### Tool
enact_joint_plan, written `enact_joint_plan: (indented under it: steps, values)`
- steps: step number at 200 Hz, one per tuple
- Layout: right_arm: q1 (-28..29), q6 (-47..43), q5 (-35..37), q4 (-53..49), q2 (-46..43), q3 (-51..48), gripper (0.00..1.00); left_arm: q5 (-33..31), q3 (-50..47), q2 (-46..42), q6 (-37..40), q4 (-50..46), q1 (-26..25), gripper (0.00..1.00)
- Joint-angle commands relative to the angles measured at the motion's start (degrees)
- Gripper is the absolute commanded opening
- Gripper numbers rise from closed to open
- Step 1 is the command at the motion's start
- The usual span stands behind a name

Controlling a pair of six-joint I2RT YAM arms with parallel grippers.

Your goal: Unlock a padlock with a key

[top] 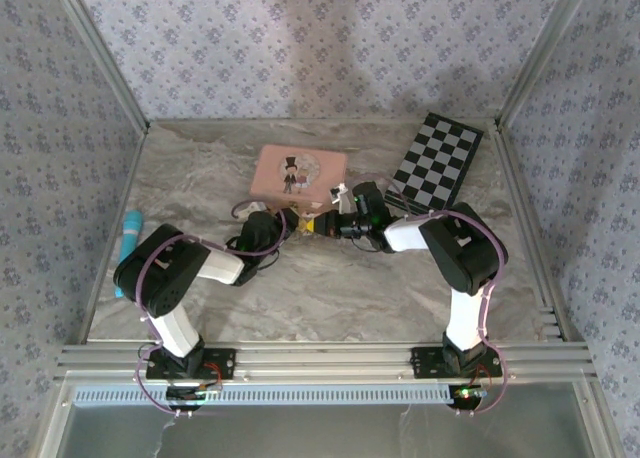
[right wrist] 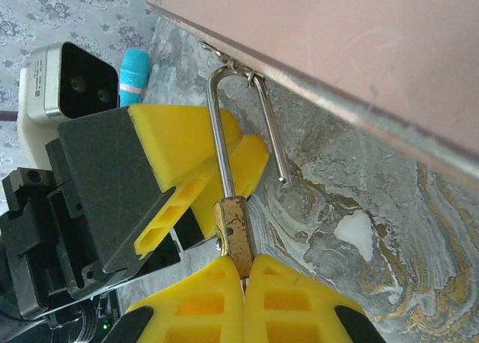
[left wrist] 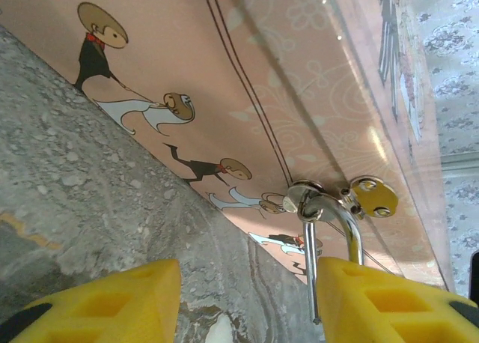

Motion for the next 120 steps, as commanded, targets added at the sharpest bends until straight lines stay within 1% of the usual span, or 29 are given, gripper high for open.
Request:
enact_joint_plan:
  steps: [1,58,73,98,120]
  values:
    - [0.05,0.52,-1.83,2.17,1.44,-0.62,0.0,0.35,1.71,0.57,-1.26,5.04,-0.37,0.51]
    - [0.09,-0.03,-2.23,1.96,2.44,0.16,0.0,-2.49,-0.03,-3.35,-0.06,2.59,-0.25,0.51]
    - [0.42,-0.38,-2.59,1.26,2.63,0.64,0.0,-2.13,0.22,-2.48,-0.17,3.19,-0.28,0.5]
    - [0.49,-0.82,-2.22,0.55,2.74,0.7,0.0,-1.56,0.21,-0.41,-1.11,6.79,-0.21,0.48]
    - [0.67,-0.83,-2.33,0.74,2.85,0.88,0.0,-0.87,1.15,0.41,-0.84,6.52,-0.21,0.48]
